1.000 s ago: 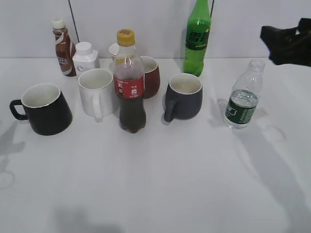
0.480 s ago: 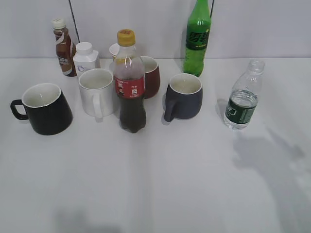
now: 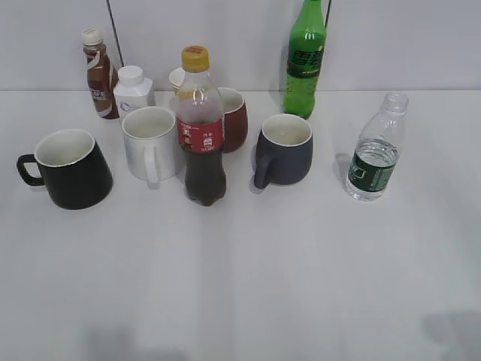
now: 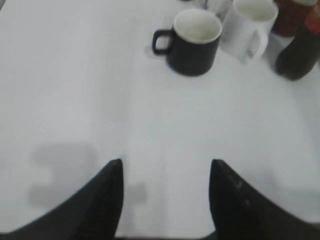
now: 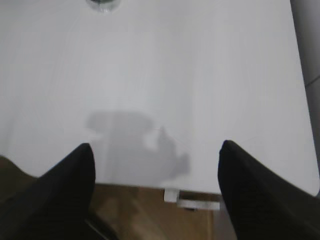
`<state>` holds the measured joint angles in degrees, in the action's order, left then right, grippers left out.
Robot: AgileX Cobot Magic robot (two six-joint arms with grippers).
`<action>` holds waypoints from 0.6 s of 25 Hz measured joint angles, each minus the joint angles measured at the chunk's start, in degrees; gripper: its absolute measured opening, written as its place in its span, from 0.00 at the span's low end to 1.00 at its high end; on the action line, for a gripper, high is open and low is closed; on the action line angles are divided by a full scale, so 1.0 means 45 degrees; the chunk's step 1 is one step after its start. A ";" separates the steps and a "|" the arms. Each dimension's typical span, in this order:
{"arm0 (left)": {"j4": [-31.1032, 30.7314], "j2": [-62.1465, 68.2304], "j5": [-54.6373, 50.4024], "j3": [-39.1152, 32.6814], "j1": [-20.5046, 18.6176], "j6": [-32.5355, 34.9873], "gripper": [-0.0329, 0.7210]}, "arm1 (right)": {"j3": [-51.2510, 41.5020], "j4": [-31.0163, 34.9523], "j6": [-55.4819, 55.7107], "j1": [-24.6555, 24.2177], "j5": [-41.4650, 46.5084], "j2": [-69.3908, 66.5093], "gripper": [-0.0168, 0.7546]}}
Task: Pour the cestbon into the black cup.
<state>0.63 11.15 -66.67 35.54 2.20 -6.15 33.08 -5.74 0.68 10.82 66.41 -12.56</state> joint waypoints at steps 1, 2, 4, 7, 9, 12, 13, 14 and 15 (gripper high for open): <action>-0.0141 -0.0311 -0.0262 -0.0238 0.0000 0.0042 0.61 | -0.0169 -0.0014 0.0000 0.0000 0.0176 0.0214 0.79; -0.0141 -0.0567 -0.0505 -0.0459 0.0000 0.0055 0.61 | -0.0198 -0.0013 0.0000 0.0000 0.0202 0.0246 0.79; -0.0141 -0.1199 -0.0369 -0.0637 0.0000 0.0196 0.61 | -0.0198 -0.0013 0.0000 0.0000 0.0202 0.0246 0.79; -0.0141 -0.1921 0.0800 -0.1009 0.0000 0.0317 0.61 | -0.0198 -0.0013 0.0000 0.0000 0.0202 0.0246 0.79; -0.0019 -0.2071 0.1029 -0.1151 0.0000 0.0347 0.61 | -0.0198 -0.0013 0.0000 0.0000 0.0202 0.0246 0.79; 0.0034 -0.2114 0.1215 -0.1186 0.0000 0.0374 0.61 | -0.0198 -0.0013 0.0000 0.0000 0.0202 0.0246 0.79; 0.0051 -0.2128 0.1230 -0.1210 0.0000 0.0374 0.61 | -0.0198 -0.0013 0.0000 0.0000 0.0202 0.0246 0.79; 0.0051 -0.2140 0.1241 -0.1210 0.0000 0.0374 0.61 | -0.0198 -0.0013 0.0000 0.0000 0.0202 0.0246 0.79; 0.0051 -0.2154 0.1256 -0.1210 0.0000 0.0374 0.61 | -0.0198 -0.0013 0.0000 0.0000 0.0202 0.0246 0.79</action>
<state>0.86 1.46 -61.02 30.10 2.20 -4.46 32.19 -5.80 0.68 10.82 67.32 -11.45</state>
